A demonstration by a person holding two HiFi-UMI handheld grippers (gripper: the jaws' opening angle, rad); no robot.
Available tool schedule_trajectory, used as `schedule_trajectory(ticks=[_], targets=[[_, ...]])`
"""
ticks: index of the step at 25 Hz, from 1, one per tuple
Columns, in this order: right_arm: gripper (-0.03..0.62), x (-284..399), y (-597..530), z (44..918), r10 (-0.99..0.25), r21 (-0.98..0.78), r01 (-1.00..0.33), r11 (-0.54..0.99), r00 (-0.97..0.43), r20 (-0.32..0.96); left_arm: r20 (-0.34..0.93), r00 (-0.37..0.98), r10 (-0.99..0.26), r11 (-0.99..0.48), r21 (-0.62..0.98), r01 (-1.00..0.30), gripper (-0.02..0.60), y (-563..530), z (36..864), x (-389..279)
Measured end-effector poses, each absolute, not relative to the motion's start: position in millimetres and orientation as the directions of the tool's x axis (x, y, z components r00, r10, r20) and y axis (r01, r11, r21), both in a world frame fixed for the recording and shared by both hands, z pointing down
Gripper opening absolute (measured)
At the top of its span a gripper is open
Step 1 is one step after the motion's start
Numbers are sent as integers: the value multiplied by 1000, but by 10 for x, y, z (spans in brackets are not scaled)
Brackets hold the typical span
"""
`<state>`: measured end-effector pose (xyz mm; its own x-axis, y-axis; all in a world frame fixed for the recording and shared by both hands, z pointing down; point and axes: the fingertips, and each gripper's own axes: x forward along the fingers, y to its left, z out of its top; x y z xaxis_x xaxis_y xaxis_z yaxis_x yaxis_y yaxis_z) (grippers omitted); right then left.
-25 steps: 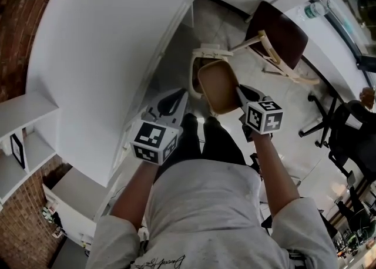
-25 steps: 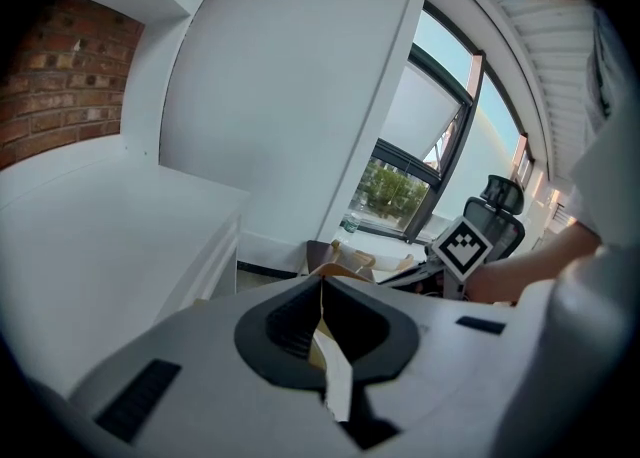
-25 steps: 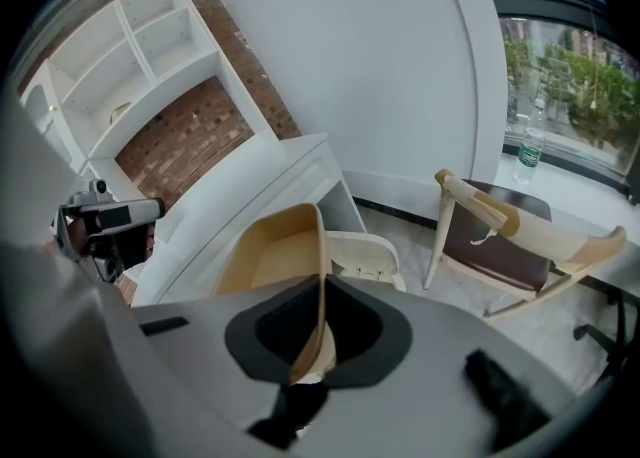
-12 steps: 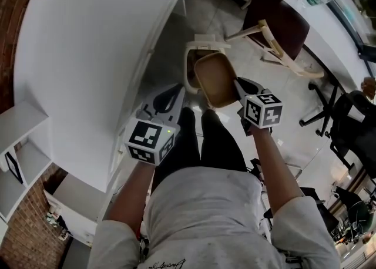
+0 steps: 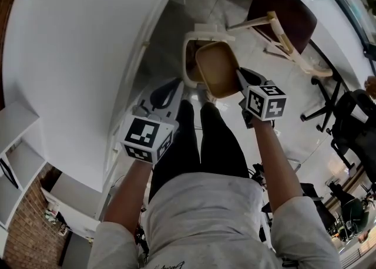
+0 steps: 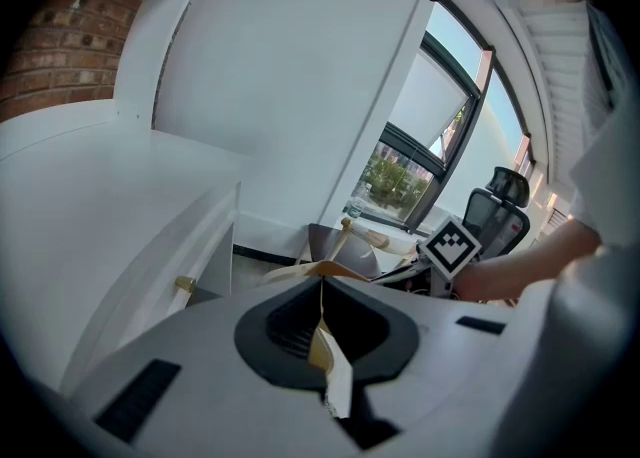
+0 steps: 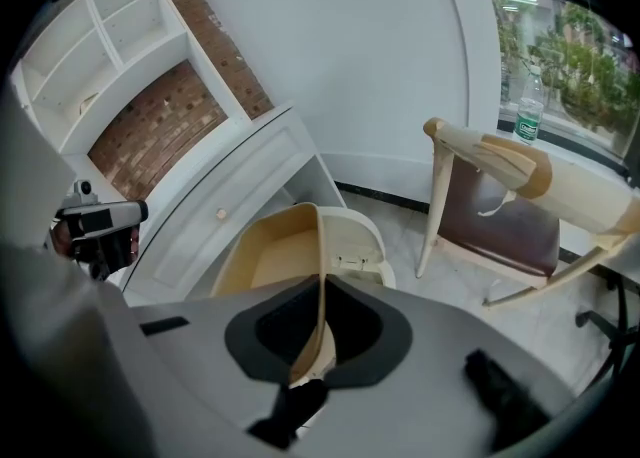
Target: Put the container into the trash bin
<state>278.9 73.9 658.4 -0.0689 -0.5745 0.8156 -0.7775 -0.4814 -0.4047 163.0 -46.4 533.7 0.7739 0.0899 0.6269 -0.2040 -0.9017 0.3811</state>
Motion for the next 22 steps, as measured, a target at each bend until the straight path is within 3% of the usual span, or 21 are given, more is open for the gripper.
schedule_trajectory(ticks=[22], targets=[[35,2778,708,7510,-504,-368,-792,-487,-89,859,648,749,142,-900,400,-175,18,-361,5942,1720]])
